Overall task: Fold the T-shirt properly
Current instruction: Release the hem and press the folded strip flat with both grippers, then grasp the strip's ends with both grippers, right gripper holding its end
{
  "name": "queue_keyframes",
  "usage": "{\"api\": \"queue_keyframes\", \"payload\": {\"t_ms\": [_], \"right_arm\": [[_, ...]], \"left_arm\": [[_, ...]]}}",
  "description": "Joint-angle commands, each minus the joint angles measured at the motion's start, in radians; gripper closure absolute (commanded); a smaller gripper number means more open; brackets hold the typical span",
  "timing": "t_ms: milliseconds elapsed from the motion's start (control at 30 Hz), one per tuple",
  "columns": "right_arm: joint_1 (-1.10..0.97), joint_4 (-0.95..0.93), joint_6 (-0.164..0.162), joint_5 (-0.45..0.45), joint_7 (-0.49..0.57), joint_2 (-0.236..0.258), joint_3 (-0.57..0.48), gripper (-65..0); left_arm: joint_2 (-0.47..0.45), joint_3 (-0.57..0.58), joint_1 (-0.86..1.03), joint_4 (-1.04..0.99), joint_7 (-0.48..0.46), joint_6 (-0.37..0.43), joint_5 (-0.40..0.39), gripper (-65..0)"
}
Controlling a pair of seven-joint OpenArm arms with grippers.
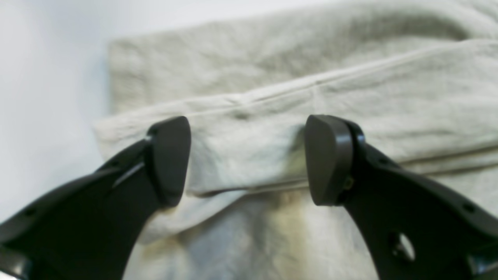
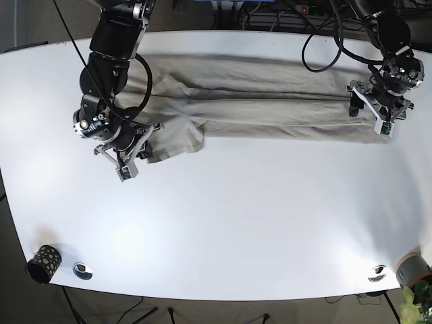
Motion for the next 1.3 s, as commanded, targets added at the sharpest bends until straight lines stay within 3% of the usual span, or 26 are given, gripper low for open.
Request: {"api": "queue_keyframes", "payload": {"t_ms": [0, 233, 367, 700, 933, 1000, 1167, 1267], "right_arm": [[0.011, 0.116, 0.001, 0.014, -0.035, 0.009, 0.002, 0.0], [-0.086, 0.346, 0.001, 0.014, -0.165, 0.007, 0.009, 0.0], [-0.166, 0.452, 0.001, 0.014, -0.198, -0.025, 0.011, 0.0], [-0.302, 0.474, 0.001, 0.012, -0.201, -0.042, 0.016, -0.6], [-0.307, 0.452, 0.001, 0.014, -0.201, -0.074, 0.174, -36.8], [-0.307, 0.457, 0.001, 0.017, -0.201, -0.076, 0.178, -43.0], [-0.328, 0.509, 0.001, 0.151, -0.219, -0.068, 0.177, -42.3], [-0.342, 0.508, 0.001, 0.227, -0.25, -0.068, 0.174, -42.2]], "left_arm": [[-0.017, -0.005, -0.007, -0.02, -0.017, 0.002, -0.009, -42.1], [-0.018, -0.006, -0.006, -0.037, -0.019, 0.002, -0.01, -42.1], [-0.018, -0.006, -0.009, -0.042, -0.019, 0.002, -0.01, -42.1], [-0.018, -0.006, -0.01, -0.04, -0.019, 0.002, -0.01, -42.1], [-0.018, -0.006, -0.02, -0.033, -0.019, 0.002, -0.019, -42.1], [-0.018, -0.009, -0.032, -0.02, -0.016, 0.002, -0.019, -42.2], [-0.009, -0.049, -0.038, 0.058, -0.013, 0.002, -0.027, -42.5], [0.0, -0.051, -0.038, 0.098, -0.013, 0.002, -0.085, -42.5]]}}
